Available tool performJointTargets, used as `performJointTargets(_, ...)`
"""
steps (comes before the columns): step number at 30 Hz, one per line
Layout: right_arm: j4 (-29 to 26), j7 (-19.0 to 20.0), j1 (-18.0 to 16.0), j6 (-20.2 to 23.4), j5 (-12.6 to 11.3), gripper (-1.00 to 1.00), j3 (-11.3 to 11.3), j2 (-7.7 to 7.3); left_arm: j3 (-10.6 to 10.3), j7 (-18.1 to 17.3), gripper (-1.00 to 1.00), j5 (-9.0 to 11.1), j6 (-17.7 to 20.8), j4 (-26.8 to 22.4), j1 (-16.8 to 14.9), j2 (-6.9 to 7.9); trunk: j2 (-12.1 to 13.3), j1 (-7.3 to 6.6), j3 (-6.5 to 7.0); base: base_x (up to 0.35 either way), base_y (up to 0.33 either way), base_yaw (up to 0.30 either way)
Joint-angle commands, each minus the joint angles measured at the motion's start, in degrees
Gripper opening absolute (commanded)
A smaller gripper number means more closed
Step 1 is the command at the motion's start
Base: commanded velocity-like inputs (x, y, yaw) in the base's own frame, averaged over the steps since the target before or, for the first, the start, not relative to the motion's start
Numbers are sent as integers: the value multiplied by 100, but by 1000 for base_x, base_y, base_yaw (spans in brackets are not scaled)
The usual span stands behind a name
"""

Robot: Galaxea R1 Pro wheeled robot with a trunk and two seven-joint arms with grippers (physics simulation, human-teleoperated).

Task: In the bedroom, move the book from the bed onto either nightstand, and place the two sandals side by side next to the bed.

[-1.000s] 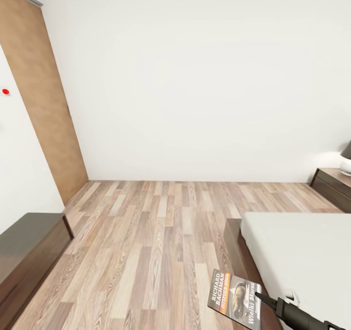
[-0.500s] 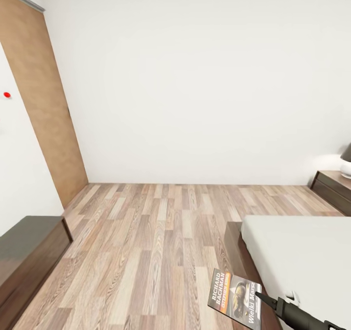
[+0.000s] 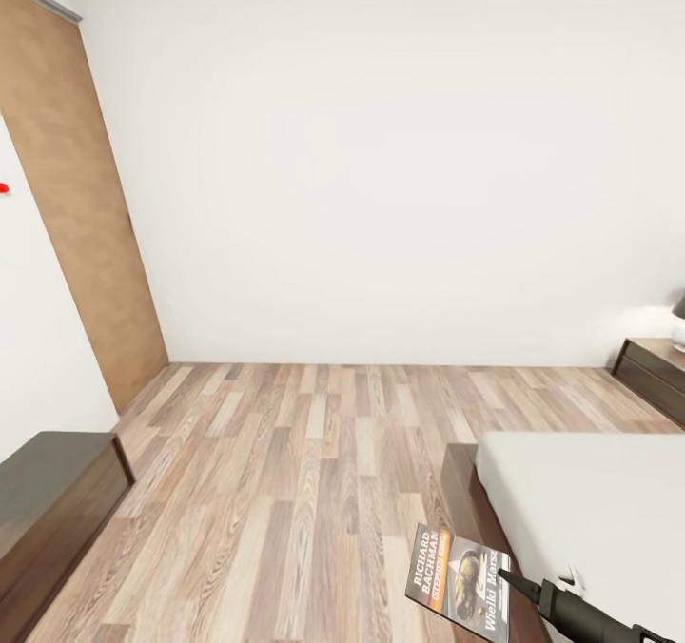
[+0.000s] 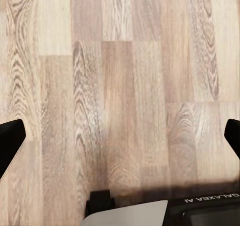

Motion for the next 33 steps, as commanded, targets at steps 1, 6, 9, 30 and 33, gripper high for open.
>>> performJointTargets(1, 18, 27, -12, 47, -30, -100, -7, -1, -47, -25, 100, 61, -11, 3, -4, 1, -4, 4, -7, 325, 0, 0)
performJointTargets(6, 18, 30, -11, 47, -25, -100, -4, -1, -53, -25, 100, 61, -11, 2, -4, 1, -4, 4, -7, 329, 0, 0)
performJointTargets(9, 18, 35, -10, 47, -23, -100, -1, -1, -54, -25, 100, 61, -11, -1, -4, -5, -4, 4, -7, 331, 0, 0)
performJointTargets(30, 18, 31, -10, 47, -21, -100, -1, 4, -45, -25, 100, 61, -11, 1, -4, 0, -4, 4, -7, 331, 0, -6)
performJointTargets(33, 18, 31, -10, 47, -21, -100, 0, 5, -47, -25, 100, 61, -11, 2, -4, 1, -4, 4, -7, 332, 0, -63)
